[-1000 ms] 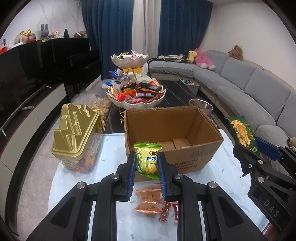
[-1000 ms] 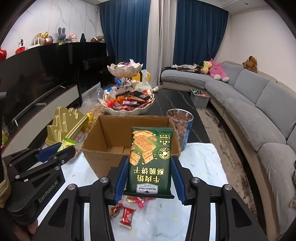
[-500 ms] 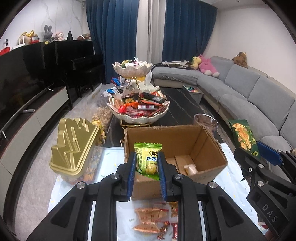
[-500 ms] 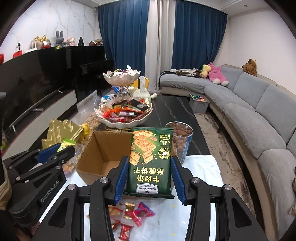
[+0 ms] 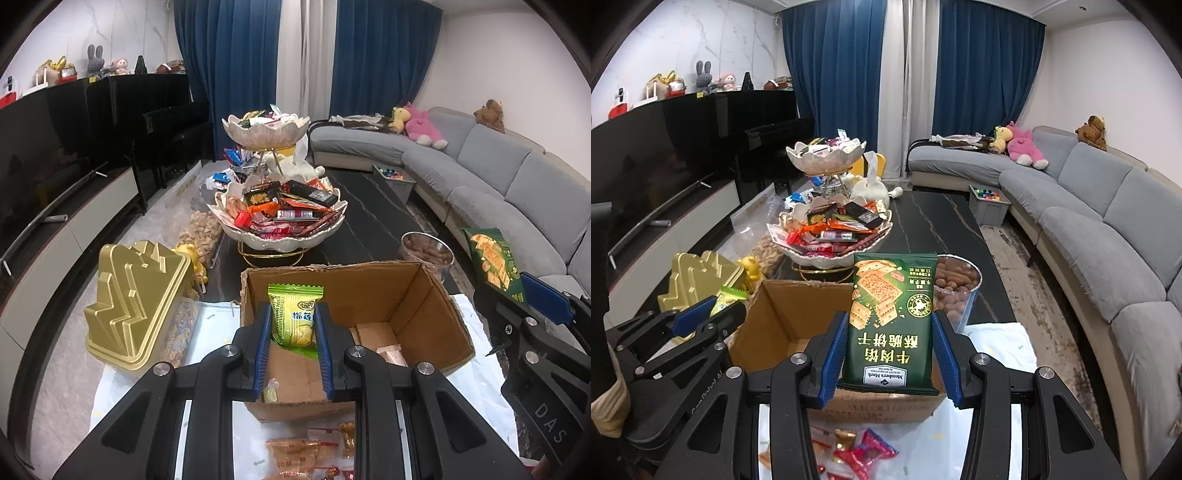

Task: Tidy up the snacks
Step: 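Open both tools to drop the two packets into the box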

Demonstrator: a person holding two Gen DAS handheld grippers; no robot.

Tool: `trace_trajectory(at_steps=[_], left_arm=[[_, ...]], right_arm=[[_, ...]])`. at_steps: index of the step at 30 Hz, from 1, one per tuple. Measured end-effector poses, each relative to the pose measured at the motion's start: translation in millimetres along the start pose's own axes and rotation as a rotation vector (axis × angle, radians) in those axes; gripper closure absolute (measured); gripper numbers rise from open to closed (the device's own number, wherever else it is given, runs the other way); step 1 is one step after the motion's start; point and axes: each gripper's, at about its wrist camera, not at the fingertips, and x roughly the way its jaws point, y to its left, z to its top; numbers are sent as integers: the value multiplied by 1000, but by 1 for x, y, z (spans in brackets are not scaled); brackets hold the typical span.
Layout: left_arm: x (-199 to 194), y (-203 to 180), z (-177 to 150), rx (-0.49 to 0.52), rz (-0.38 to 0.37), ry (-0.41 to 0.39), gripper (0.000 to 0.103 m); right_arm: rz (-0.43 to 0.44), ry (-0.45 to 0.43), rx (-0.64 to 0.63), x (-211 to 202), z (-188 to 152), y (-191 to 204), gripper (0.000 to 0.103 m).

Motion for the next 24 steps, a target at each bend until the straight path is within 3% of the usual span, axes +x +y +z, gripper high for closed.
trace_trajectory(at_steps=[21,24], left_arm=[[59,-2,-7,-2,-15,97,78],[60,-2,-7,0,-19,104,72]], right_arm=[[16,97,15,69,-4,-5,56],[28,111,10,73,-5,-6,56]])
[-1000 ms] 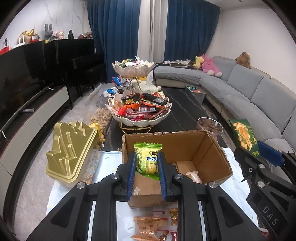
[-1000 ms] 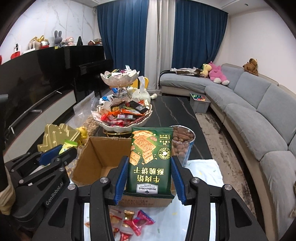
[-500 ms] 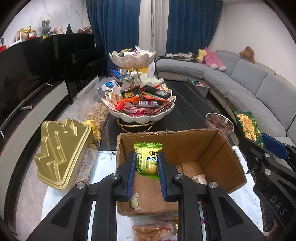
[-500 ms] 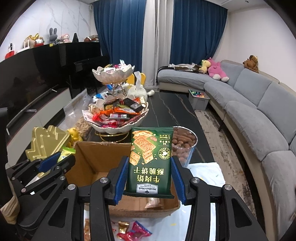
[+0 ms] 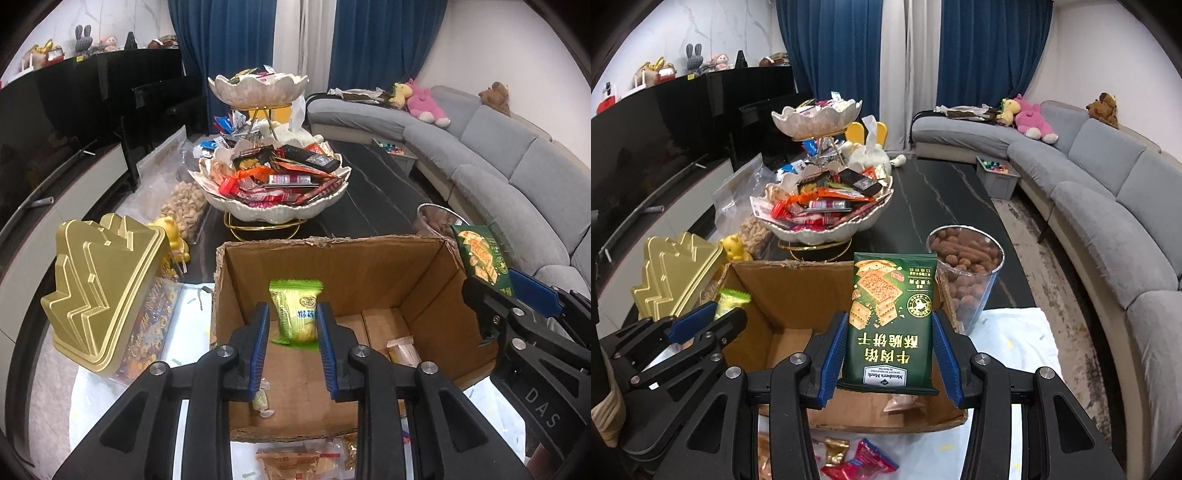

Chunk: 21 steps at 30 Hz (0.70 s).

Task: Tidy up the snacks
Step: 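Open both tools to drop the two packets into the box, then withdraw both open tools from the box back toward the remaining snacks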

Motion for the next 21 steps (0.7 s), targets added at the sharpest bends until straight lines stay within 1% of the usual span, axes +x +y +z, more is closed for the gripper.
trace_trajectory(at_steps=[2,3,4,5,6,8,13,21], left_arm=[[-3,1,0,-2,7,-16,55],[-5,2,1,-6,10,-24,51],[-7,3,1,-10,10,-30,46],[-9,4,2,-13,12,-35,44],[-11,5,3,-13,15,-38,43],[-14,6,4,-11,21,-45,38],[-25,7,6,-5,36,-64,33],[-55,5,6,10,41,-93,33]], right_arm=[[2,3,-2,0,0,-1,54],[-1,4,-2,0,0,-1,46],[-6,1,0,-1,0,-2,40],[-10,-7,5,-3,1,-3,30],[-13,-14,8,-6,1,-4,25],[-24,-24,9,-10,2,-5,24],[-37,-27,11,-19,4,-6,23],[-31,-66,9,-49,4,-3,23]])
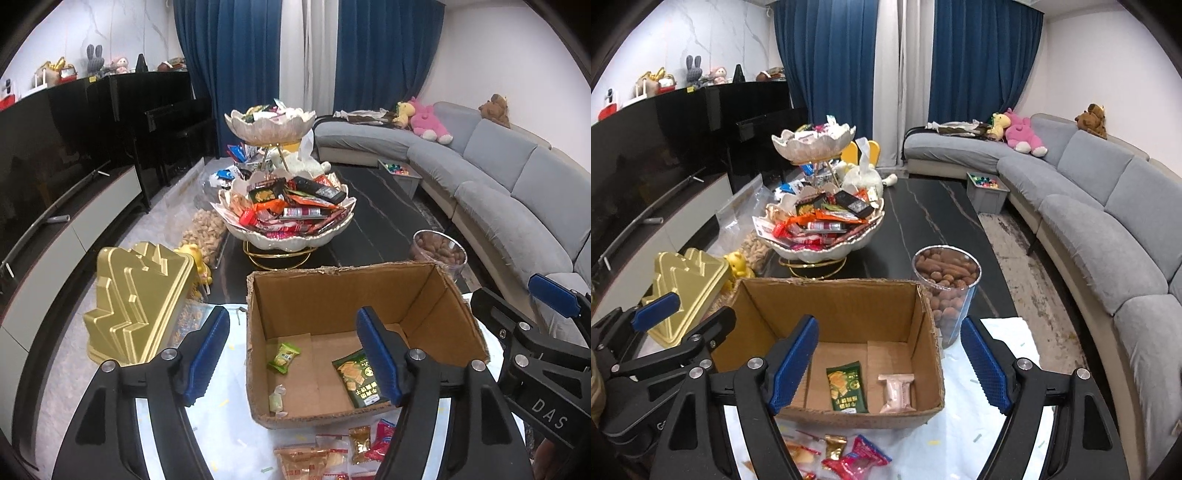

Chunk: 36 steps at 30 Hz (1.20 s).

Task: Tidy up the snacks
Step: 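Withdraw both open tools from the box back toward the remaining snacks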

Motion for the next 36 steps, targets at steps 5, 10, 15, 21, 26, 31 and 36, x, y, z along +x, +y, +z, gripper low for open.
trace_trajectory(at_steps=[5,10,15,21,26,31,36], left_arm=[[-19,0,-1,8,7,-19,33],[-32,1,-6,6,5,-24,33],[-43,4,-10,3,12,-26,33],[-56,4,-18,7,26,-37,26],[-65,5,-26,11,34,-44,21],[-71,7,-35,18,42,-46,16],[-74,4,-46,34,56,-41,14]], right_arm=[[1,-17,1,-18,-2,-1,23],[8,-20,2,-33,-6,0,23],[12,-20,-3,-43,-11,3,23],[8,-15,-4,-53,-17,4,21],[1,-21,-7,-60,-24,3,15],[-4,-12,-30,-65,-32,2,14],[-32,-5,-49,-67,-44,1,13]])
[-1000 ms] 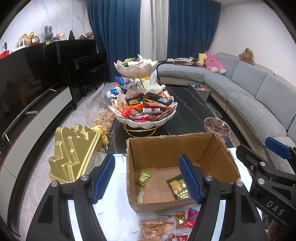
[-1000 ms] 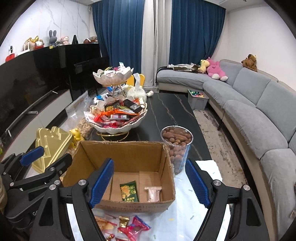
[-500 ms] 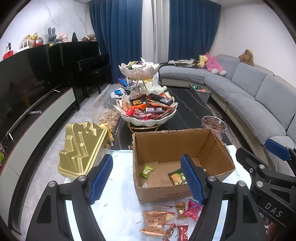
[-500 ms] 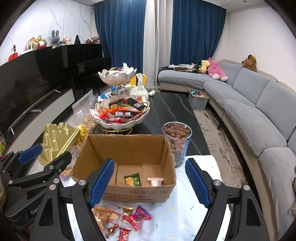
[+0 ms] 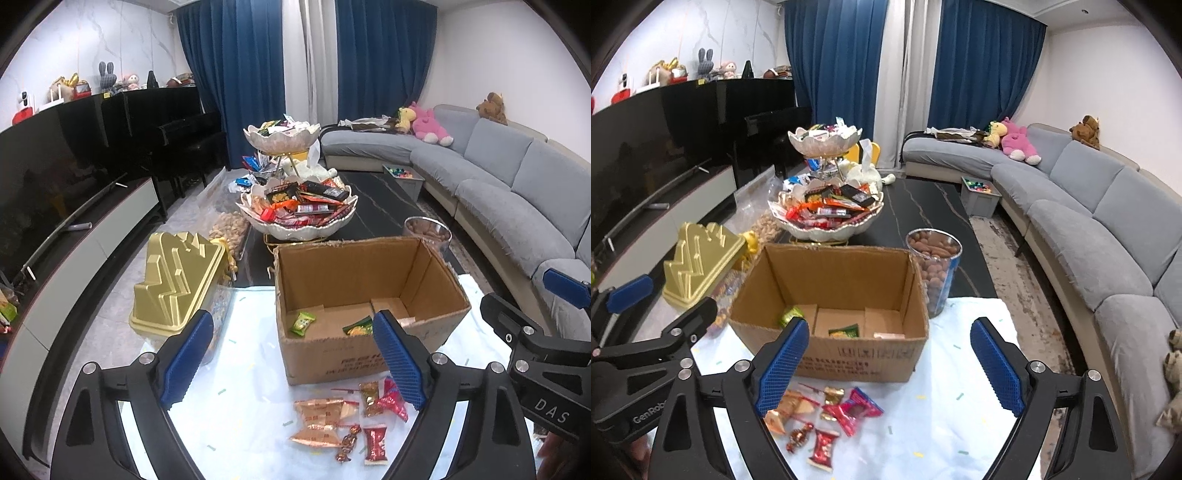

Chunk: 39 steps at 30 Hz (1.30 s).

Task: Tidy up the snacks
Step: 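Withdraw both open tools from the box back toward the remaining snacks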

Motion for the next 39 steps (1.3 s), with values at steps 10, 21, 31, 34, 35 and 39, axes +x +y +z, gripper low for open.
trace_trajectory(at_steps=[10,21,31,34,35,39], left_arm=[[5,-2,-26,15,11,34,14],[20,-9,-60,33,-9,80,14],[41,-16,-90,27,-32,121,14],[49,-18,-100,38,-32,140,14],[52,-19,-104,46,-31,146,14],[60,-21,-115,59,-25,162,14]], right_arm=[[4,-13,-44,-4,-22,8,13],[9,5,-89,9,-51,13,13],[12,-16,-164,23,-78,20,13],[27,-5,-183,31,-89,22,13],[31,-1,-185,33,-91,22,13],[55,17,-191,43,-101,23,13]])
